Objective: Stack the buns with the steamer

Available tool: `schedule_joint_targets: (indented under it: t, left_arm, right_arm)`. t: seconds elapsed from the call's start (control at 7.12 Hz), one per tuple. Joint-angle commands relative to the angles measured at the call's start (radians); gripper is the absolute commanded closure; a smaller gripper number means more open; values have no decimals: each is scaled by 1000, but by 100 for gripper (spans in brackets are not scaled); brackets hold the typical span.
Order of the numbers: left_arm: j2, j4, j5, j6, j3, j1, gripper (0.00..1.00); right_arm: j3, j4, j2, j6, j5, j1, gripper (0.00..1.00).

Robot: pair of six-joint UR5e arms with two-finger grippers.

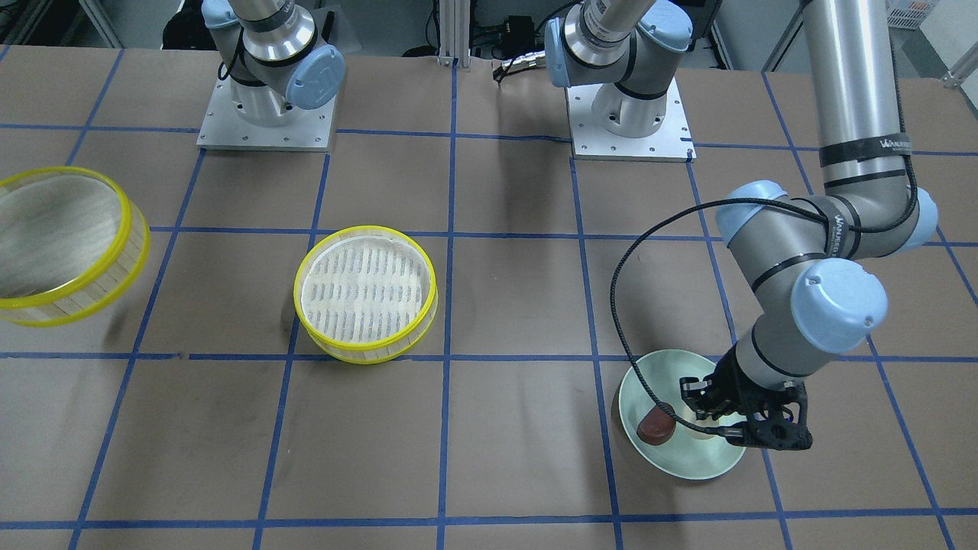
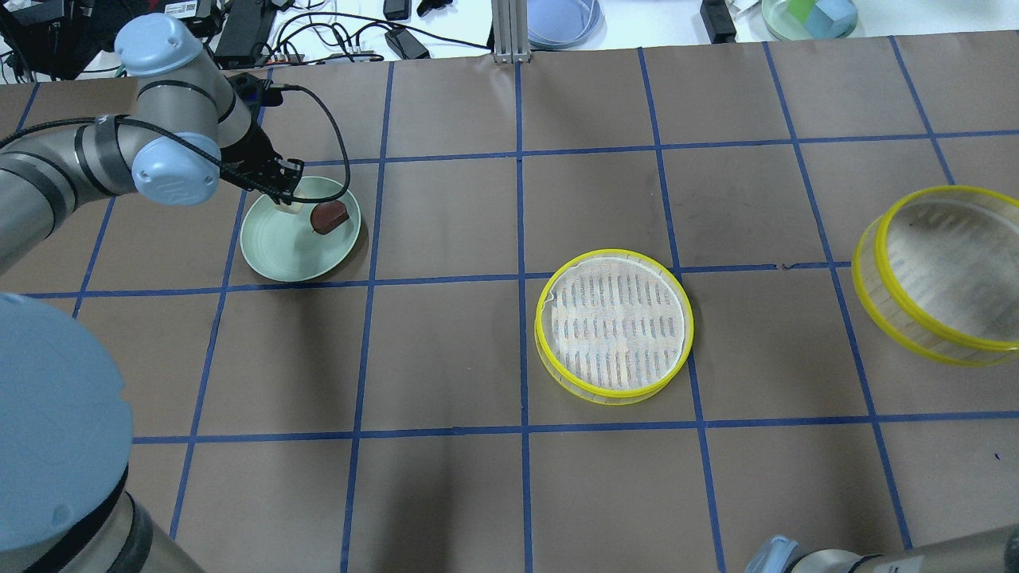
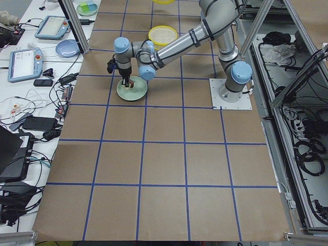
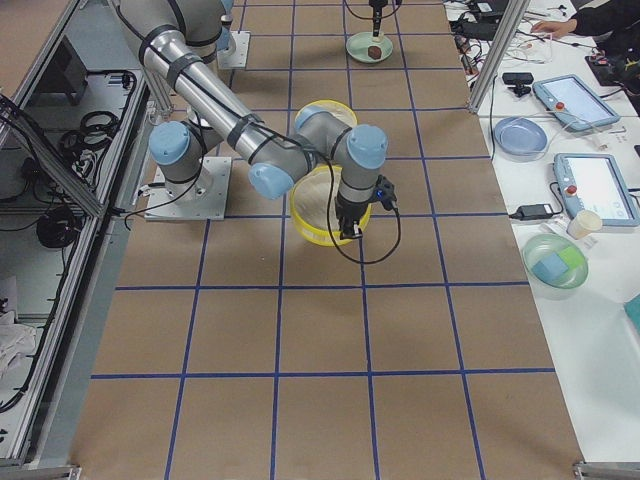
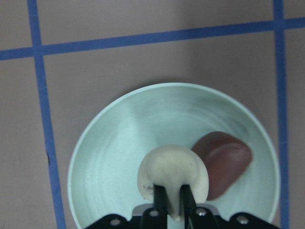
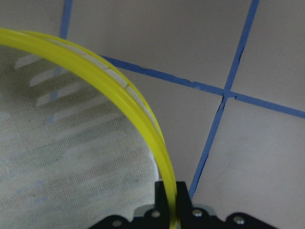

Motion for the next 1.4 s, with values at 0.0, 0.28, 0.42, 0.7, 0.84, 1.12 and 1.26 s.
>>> schedule_joint_targets:
  t: [0.0,0.28,0.42,0.7,0.84,1.12,1.26]
  left_arm:
    - [127,-170,13,-253,23,-192,100]
    - [178,-220,-45,-467,21,-380,100]
    - [175,-213,-42,-600,21,-503,100]
    - [140,-194,-59,-742,-21,-602,100]
    - [127,-184,-126,-785,-28,-634,100]
    - [57,-60,-151,-792,-28,-663,100]
    - [45,-62,-148,-792,-29,-673,100]
  right_arm:
    - [-38,107,-94,161,-26,114,100]
    - [-38,187,-135,267,-66,204,100]
    - [-38,189,-136,291,-74,227,100]
    - [-38,189,-136,292,-84,228,100]
    - [-38,190,-135,292,-83,228,100]
    - [-32,190,-135,292,-75,228,100]
    - [-32,189,-135,296,-69,231,100]
